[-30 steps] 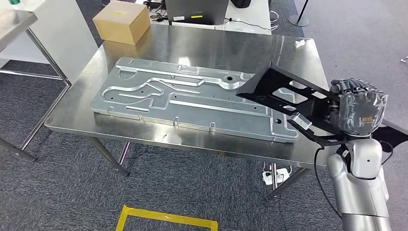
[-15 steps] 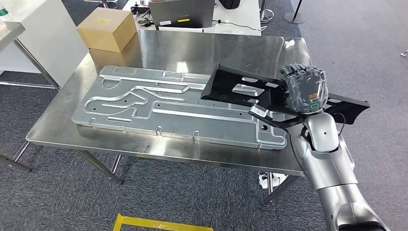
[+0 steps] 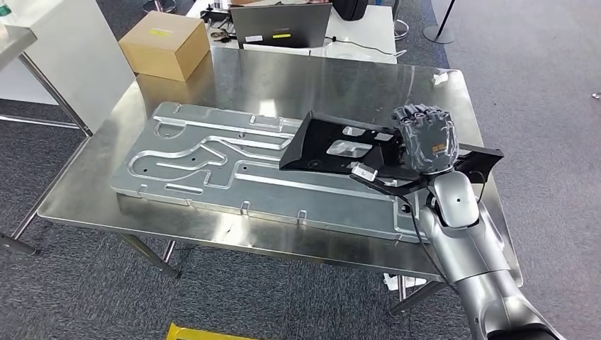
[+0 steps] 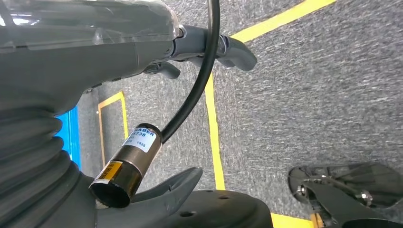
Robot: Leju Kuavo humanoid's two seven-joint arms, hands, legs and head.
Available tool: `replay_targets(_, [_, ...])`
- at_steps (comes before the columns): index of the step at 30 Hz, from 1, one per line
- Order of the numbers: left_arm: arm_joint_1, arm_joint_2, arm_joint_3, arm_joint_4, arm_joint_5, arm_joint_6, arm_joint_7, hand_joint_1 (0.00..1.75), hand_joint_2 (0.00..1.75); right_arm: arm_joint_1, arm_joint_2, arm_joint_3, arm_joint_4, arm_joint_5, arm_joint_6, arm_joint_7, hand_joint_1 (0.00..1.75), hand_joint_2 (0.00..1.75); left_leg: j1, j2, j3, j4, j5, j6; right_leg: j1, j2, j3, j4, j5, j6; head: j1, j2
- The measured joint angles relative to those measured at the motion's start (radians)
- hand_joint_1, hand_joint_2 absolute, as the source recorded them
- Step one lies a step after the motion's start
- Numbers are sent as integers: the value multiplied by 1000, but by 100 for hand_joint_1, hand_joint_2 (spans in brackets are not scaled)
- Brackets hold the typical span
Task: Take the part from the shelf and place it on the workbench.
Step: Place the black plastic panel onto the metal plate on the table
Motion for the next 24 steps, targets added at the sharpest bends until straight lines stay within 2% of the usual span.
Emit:
replay_targets(1, [0,0,-1,0,0,0,0,0,175,0,0,1,2,0,0,0,173,175,0,0,8,1,-8,-4,-1,-2,23,-69,46,-3,0,0])
replay_targets(3, [-2,-1,-2,0,0,0,0,0,175,-1,0,2,5,0,0,0,173,175,0,0,16,1,-21,-14,6,-7,51,-163,82,-14,0,0])
replay_targets(5, [-3,-2,-3,0,0,0,0,0,175,1,0,4,8,-1,0,0,173,175,-1,1,20,8,-24,-28,12,-7,56,-179,74,-30,0,0])
replay_targets(7, [-2,-3,-3,0,0,0,0,0,175,3,1,5,8,-1,0,0,173,175,0,1,22,26,-34,-40,8,-4,71,-183,79,-46,0,0])
replay_targets(9, [-4,-3,-3,0,0,0,0,0,175,2,3,8,8,-1,0,1,173,175,3,1,-11,96,-70,-46,6,-4,86,-184,72,-59,-1,0])
replay_targets(11, [-5,-3,-3,0,0,-1,0,0,175,5,4,11,9,-1,0,1,173,175,5,1,-86,222,-120,-51,7,-3,96,-183,61,-65,-1,0])
replay_targets(12, [-5,-3,-3,0,0,-1,1,0,175,9,4,12,9,-1,0,1,173,175,5,1,-122,270,-133,-53,8,-2,102,-182,55,-65,-1,0])
replay_targets(13, [-3,-2,-3,0,0,-2,1,0,175,13,4,13,10,-1,0,1,173,175,5,1,-145,289,-128,-54,8,-1,109,-181,47,-64,-1,0])
replay_targets(14, [-1,-2,-3,0,0,-2,2,0,175,17,4,14,10,-1,1,1,173,175,6,1,-150,269,-101,-53,8,0,118,-179,39,-62,-1,0])
replay_targets(16, [2,-2,-3,0,0,-3,3,0,175,20,4,16,10,-1,1,2,173,175,7,1,-118,146,-9,-50,6,2,139,-176,19,-55,-1,0])
replay_targets(17, [2,-2,-3,0,0,-3,3,0,175,21,4,16,11,-1,1,2,173,175,5,2,-101,86,20,-48,6,2,147,-175,11,-50,-1,0])
replay_targets(18, [0,-2,-3,0,0,-4,4,0,175,21,4,17,12,-1,2,2,173,175,3,2,-89,47,36,-44,7,3,150,-176,6,-45,-1,0])
replay_targets(22, [1,-2,-4,0,-2,-4,-1,0,175,23,4,18,13,-2,2,3,173,175,1,1,-71,20,39,-17,9,4,157,-167,0,-20,-1,0])
replay_targets(24, [0,-3,-6,0,-8,-2,-25,0,175,23,3,19,13,-2,2,4,173,175,3,1,-58,14,37,-7,7,2,126,-105,-25,-13,-1,0])
